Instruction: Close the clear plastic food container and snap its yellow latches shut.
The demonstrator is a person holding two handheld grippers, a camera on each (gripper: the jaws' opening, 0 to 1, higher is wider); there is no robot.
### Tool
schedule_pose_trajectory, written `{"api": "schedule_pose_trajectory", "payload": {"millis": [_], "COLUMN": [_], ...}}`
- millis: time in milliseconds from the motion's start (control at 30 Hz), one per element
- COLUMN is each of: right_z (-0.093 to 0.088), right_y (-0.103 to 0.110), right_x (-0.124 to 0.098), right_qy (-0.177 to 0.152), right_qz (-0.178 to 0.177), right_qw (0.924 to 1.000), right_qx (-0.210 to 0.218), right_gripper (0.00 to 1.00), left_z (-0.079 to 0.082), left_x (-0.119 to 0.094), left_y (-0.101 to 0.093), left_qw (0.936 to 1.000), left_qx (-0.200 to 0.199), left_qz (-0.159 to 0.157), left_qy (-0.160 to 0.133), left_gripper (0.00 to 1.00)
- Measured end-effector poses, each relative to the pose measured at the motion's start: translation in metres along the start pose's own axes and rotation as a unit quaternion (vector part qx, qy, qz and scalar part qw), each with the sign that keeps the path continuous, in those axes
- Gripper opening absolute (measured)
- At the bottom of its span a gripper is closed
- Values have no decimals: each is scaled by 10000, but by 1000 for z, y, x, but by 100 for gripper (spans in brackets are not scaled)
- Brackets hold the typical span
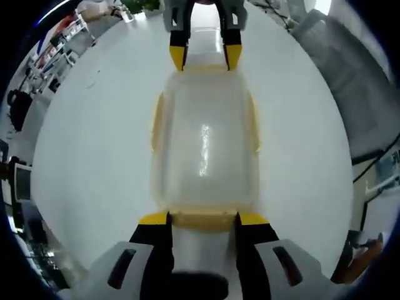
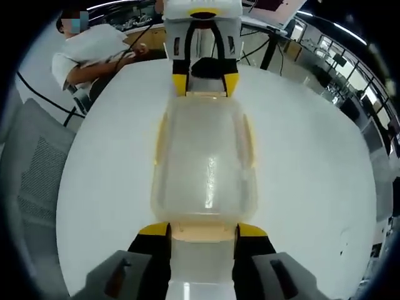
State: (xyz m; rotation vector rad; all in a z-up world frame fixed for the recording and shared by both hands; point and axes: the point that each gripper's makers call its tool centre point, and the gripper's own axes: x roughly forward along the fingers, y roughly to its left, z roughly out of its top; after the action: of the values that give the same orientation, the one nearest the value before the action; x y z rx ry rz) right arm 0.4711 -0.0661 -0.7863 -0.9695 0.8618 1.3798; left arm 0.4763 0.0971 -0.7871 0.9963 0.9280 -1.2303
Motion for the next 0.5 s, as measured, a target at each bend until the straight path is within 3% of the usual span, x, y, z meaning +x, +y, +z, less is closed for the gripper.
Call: {"api": "schedule_pose_trajectory", "payload": {"millis": [500], "right_z": [0], "right_y": [-2], "right_x": [-30], "right_qy": [-30], "right_qz": [-243], "right_qw": [9995], "right_qx": [-180], "right_gripper": [36], "left_z": [22], "left_x": [-28], "left_y": [2], "left_qw": [9995], "left_qx": [32], "left_qz": [301], "left_qy": [65], "left_gripper": [36]}}
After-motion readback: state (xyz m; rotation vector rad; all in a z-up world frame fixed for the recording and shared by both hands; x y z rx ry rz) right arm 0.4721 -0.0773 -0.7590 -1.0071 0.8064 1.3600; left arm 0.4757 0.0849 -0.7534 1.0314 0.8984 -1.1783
